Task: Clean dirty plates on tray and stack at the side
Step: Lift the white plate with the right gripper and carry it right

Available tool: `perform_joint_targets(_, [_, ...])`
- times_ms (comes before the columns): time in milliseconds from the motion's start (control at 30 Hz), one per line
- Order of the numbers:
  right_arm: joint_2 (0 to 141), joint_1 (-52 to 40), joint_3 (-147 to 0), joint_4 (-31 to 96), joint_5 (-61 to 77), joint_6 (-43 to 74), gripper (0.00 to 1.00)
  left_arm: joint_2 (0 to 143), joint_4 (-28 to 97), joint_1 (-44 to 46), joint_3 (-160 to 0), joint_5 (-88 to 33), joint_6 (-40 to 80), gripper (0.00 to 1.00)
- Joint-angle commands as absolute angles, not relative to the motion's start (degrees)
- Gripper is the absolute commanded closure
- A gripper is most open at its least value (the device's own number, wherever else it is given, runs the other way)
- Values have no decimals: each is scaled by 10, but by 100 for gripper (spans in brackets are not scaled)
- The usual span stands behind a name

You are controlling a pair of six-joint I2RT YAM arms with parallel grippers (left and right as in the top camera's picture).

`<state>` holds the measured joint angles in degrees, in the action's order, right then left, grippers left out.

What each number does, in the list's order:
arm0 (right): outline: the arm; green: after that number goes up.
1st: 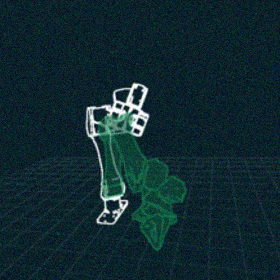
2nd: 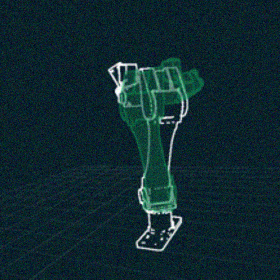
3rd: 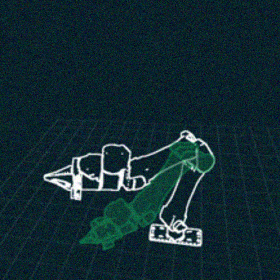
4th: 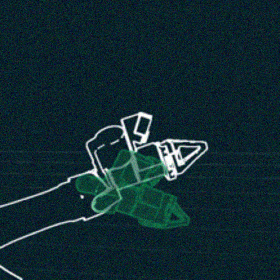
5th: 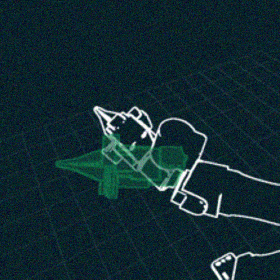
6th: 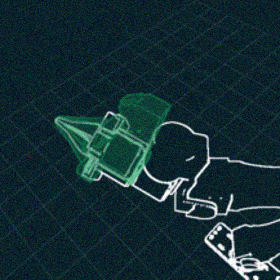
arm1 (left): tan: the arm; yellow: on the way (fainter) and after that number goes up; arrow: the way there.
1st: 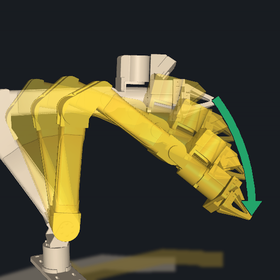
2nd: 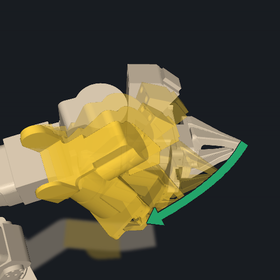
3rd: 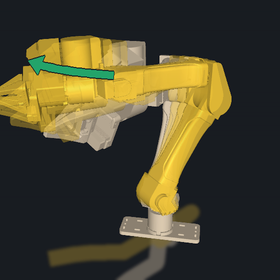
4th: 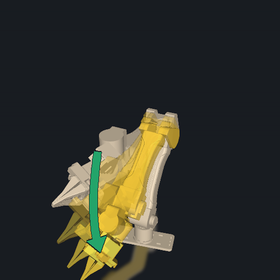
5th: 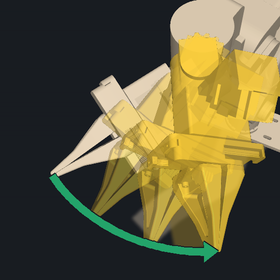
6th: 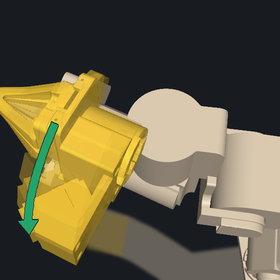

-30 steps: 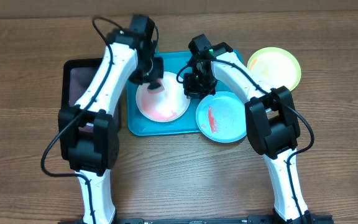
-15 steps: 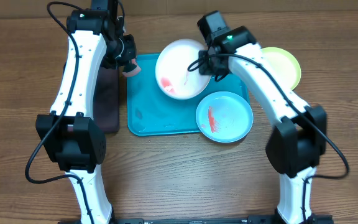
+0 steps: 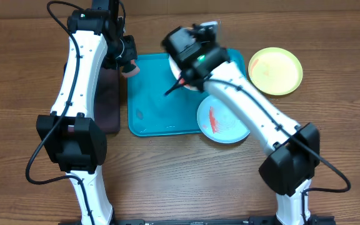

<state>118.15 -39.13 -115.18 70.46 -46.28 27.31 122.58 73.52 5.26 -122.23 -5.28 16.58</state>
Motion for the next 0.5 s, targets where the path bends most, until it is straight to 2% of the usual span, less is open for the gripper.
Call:
perform_joint_targets(0, [1174,-405,-1158,709,-552,318,96,1225,735,57,-1220,-45,174,96])
perform_joint_targets(233, [1174,-419,-1158,727,-612,333,96,1225,735,57,-1220,-45,174,96])
perform_joint_targets(467, [1174,-444,-1158,728,-730,333,96,1225,735,57,-1220,-45,174,96])
